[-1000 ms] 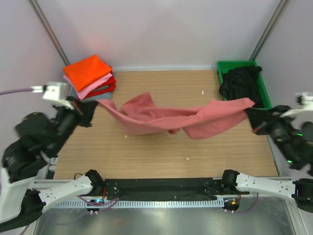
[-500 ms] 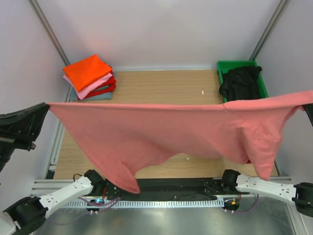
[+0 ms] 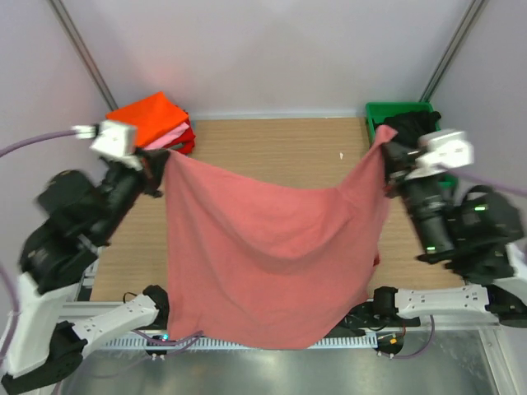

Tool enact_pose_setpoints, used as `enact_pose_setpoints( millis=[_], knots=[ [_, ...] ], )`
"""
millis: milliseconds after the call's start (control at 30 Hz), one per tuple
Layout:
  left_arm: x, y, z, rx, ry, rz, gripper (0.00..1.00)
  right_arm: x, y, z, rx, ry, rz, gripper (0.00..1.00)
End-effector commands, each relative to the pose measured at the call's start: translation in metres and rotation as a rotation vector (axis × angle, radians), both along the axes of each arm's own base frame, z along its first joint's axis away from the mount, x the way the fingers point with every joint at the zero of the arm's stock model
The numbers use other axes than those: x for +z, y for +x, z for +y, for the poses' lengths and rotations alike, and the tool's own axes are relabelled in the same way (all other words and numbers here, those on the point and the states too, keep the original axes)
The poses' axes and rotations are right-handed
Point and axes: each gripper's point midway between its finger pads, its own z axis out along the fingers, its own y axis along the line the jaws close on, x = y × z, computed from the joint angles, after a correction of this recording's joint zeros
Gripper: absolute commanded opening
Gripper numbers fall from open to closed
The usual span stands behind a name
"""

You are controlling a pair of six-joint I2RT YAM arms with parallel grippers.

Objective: Fold and stack the t-shirts
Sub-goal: Flatten the tshirt out

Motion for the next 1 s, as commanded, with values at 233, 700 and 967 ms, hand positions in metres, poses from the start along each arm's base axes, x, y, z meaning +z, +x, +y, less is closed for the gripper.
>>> enact_pose_setpoints(
  millis=[233, 700, 967],
  knots=[
    [-0.106, 0.113, -0.037, 0.131, 0.115, 0.173, 0.0, -0.101, 0.157, 0.022, -0.492, -0.446, 0.171, 0.01],
    [-0.009, 0.02, -0.026, -0.142, -0.006, -0.109, 0.0, -0.01, 0.102, 0.038, 0.106, 0.003, 0.012, 0.01],
    [0.06, -0.089, 0.01, -0.238, -0.122, -0.313, 0.0, 0.106, -0.085, -0.036, 0.299, 0.137, -0.343, 0.01]
  ],
)
